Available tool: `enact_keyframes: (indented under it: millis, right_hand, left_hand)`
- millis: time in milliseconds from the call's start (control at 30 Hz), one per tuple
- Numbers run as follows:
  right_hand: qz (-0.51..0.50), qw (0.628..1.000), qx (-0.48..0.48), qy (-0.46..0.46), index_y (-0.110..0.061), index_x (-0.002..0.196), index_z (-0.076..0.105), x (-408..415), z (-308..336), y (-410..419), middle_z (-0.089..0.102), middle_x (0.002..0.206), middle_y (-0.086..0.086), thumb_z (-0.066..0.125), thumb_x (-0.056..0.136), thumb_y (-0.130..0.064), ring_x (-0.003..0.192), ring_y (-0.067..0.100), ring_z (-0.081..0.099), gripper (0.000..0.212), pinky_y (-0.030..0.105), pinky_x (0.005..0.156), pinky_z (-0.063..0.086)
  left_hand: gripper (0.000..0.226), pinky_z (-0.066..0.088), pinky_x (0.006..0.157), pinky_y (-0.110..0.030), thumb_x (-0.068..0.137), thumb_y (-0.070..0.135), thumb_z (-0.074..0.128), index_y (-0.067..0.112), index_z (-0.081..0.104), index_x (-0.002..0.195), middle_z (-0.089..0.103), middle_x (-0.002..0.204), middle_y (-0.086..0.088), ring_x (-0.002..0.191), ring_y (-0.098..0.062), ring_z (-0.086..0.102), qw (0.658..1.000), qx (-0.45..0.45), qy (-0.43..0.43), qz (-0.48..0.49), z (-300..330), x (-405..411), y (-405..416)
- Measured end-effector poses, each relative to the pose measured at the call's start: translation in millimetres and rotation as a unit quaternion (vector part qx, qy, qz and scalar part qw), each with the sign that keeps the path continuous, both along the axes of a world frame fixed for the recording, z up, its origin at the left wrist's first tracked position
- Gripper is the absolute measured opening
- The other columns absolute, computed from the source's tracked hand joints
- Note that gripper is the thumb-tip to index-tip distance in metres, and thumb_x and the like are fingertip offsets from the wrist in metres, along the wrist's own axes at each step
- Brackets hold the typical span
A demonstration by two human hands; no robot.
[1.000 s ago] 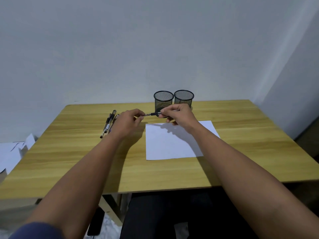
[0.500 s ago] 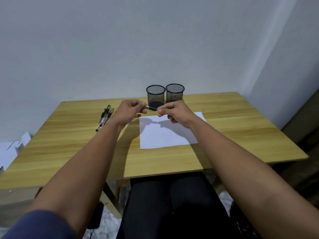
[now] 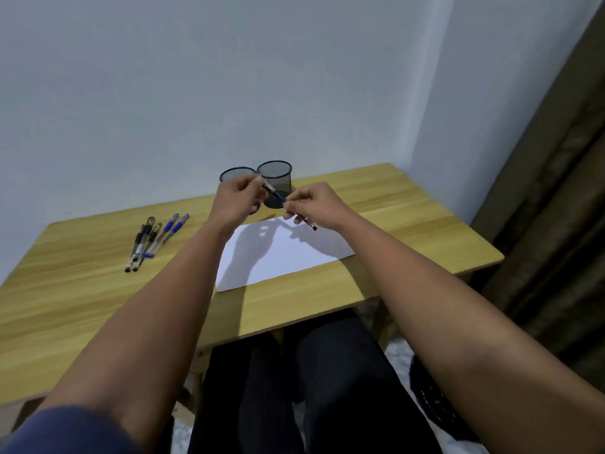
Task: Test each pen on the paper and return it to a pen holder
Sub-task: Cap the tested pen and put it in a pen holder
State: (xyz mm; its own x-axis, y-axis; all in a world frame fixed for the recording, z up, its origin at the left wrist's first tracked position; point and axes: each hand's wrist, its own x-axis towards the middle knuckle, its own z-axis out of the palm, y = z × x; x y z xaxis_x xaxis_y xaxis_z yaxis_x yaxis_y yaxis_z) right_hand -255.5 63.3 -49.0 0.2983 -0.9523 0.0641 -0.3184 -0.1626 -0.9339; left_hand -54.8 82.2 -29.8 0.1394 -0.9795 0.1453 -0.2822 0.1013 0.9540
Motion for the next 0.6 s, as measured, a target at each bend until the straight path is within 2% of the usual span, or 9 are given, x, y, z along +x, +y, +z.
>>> enact_keyframes:
  millis: [100, 167, 267, 333, 400, 467, 533, 600]
  right_hand:
    - [-0.121, 0.992, -0.033, -0.012, -0.016, 0.082, 0.073, -57, 2, -7, 0.078, 0.079, 0.008, 0.074, 0.097, -0.01, 0.064, 0.014, 0.07, 0.016, 0.022, 0.059, 0.051]
    - [-0.21, 0.976, -0.056, -0.004, -0.018, 0.084, 0.074, -104, -1, -9, 0.078, 0.08, 0.003, 0.075, 0.096, -0.013, 0.064, 0.009, 0.067, 0.013, 0.02, 0.063, 0.051]
    - [-0.341, 0.935, -0.098, -0.01, -0.014, 0.093, 0.082, -178, -10, 0, 0.077, 0.083, -0.004, 0.076, 0.094, -0.017, 0.07, -0.002, 0.065, 0.006, 0.017, 0.073, 0.05]
    - [-0.418, 0.902, -0.107, -0.03, -0.01, 0.096, 0.082, -225, -18, 12, 0.075, 0.082, -0.002, 0.074, 0.095, -0.014, 0.065, -0.01, 0.063, 0.009, 0.009, 0.064, 0.047]
    - [-0.508, 0.854, -0.102, -0.046, -0.012, 0.095, 0.082, -270, -30, 25, 0.074, 0.081, -0.001, 0.073, 0.093, -0.018, 0.068, 0.0, 0.065, 0.01, 0.015, 0.063, 0.049]
    - [-0.592, 0.8, -0.078, -0.052, -0.011, 0.096, 0.083, -315, -51, 40, 0.078, 0.086, 0.004, 0.073, 0.092, -0.019, 0.079, 0.011, 0.067, 0.014, 0.023, 0.072, 0.05]
    - [-0.653, 0.754, -0.046, -0.048, -0.01, 0.097, 0.085, -346, -75, 59, 0.082, 0.092, 0.009, 0.074, 0.092, -0.017, 0.084, 0.012, 0.067, 0.014, 0.026, 0.08, 0.054]
    - [-0.675, 0.737, 0.013, -0.04, -0.011, 0.095, 0.085, -366, -105, 80, 0.081, 0.092, 0.009, 0.075, 0.092, -0.018, 0.085, 0.014, 0.067, 0.012, 0.03, 0.08, 0.055]
  left_hand:
    - [0.035, 0.057, 0.091, -0.042, 0.096, 0.036, 0.055, 0.011, 0.072, 0.114, 0.076, 0.099, -0.011, 0.089, -0.017, 0.069, 0.991, -0.033, -0.125, -0.017, -10, -60, -23]
    - [0.045, 0.054, 0.097, -0.041, 0.095, 0.044, 0.055, 0.016, 0.068, 0.127, 0.075, 0.11, -0.008, 0.102, -0.018, 0.068, 0.974, -0.032, -0.214, -0.07, -18, -108, -31]
    - [0.046, 0.05, 0.099, -0.038, 0.098, 0.045, 0.057, 0.018, 0.064, 0.134, 0.071, 0.124, -0.003, 0.116, -0.021, 0.064, 0.931, -0.058, -0.322, -0.164, -31, -184, -38]
    - [0.048, 0.049, 0.1, -0.039, 0.099, 0.045, 0.056, 0.016, 0.063, 0.136, 0.065, 0.135, -0.005, 0.123, -0.026, 0.06, 0.893, -0.089, -0.379, -0.226, -40, -232, -41]
    - [0.051, 0.047, 0.103, -0.042, 0.099, 0.046, 0.055, 0.013, 0.061, 0.138, 0.059, 0.142, -0.009, 0.129, -0.031, 0.055, 0.859, -0.107, -0.413, -0.284, -50, -277, -43]
    - [0.056, 0.044, 0.108, -0.044, 0.099, 0.049, 0.053, 0.012, 0.059, 0.14, 0.055, 0.147, -0.01, 0.135, -0.032, 0.05, 0.832, -0.12, -0.43, -0.329, -61, -315, -44]
    - [0.06, 0.04, 0.113, -0.047, 0.099, 0.053, 0.048, 0.015, 0.054, 0.144, 0.047, 0.155, -0.009, 0.143, -0.032, 0.041, 0.807, -0.134, -0.454, -0.354, -73, -343, -42]
    - [0.063, 0.033, 0.117, -0.052, 0.099, 0.058, 0.042, 0.019, 0.047, 0.149, 0.037, 0.162, -0.007, 0.149, -0.032, 0.031, 0.775, -0.156, -0.493, -0.362, -85, -363, -41]
